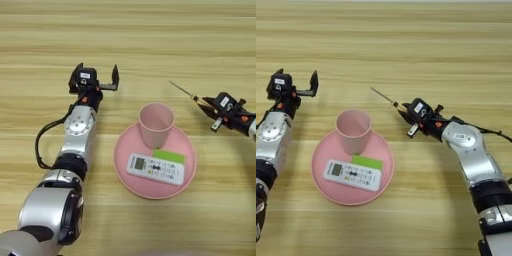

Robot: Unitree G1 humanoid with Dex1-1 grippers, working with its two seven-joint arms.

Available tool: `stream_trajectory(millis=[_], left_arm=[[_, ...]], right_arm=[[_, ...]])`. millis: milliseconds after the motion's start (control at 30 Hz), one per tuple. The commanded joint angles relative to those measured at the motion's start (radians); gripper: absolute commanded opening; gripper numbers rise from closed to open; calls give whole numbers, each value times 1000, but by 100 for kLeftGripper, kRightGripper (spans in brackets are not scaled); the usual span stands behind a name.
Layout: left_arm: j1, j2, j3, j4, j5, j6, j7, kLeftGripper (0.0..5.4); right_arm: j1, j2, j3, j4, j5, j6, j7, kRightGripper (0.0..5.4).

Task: Move the objects on the table

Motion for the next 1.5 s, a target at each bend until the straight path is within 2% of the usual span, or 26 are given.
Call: stream_trajectory(millis=[33, 267, 567, 767, 967, 1233, 1367, 1500], left_arm=[[-24, -2, -4, 12, 12, -8, 3, 540], [-28, -3, -4, 17, 13, -8, 4, 540], [-32, -4, -4, 24, 13, -10, 6, 540], [-36, -5, -3, 31, 14, -11, 7, 540], [-36, -7, -4, 31, 15, -14, 8, 540], [-34, -7, -4, 27, 16, -15, 7, 540], [-33, -9, -3, 27, 18, -15, 7, 540], [-33, -10, -1, 26, 20, -15, 6, 540]], right_arm=[[26, -4, -25, -126, 44, -15, 11, 84], [53, -5, -35, -226, 77, -34, 20, 84], [97, -18, -36, -377, 159, -29, 82, 84], [144, -41, -31, -525, 266, 27, 161, 84], [217, -95, -11, -640, 400, 99, 291, 84], [303, -172, 27, -697, 467, 135, 456, 84], [320, -189, 42, -684, 465, 137, 509, 84], [324, -201, 43, -665, 492, 170, 548, 84]])
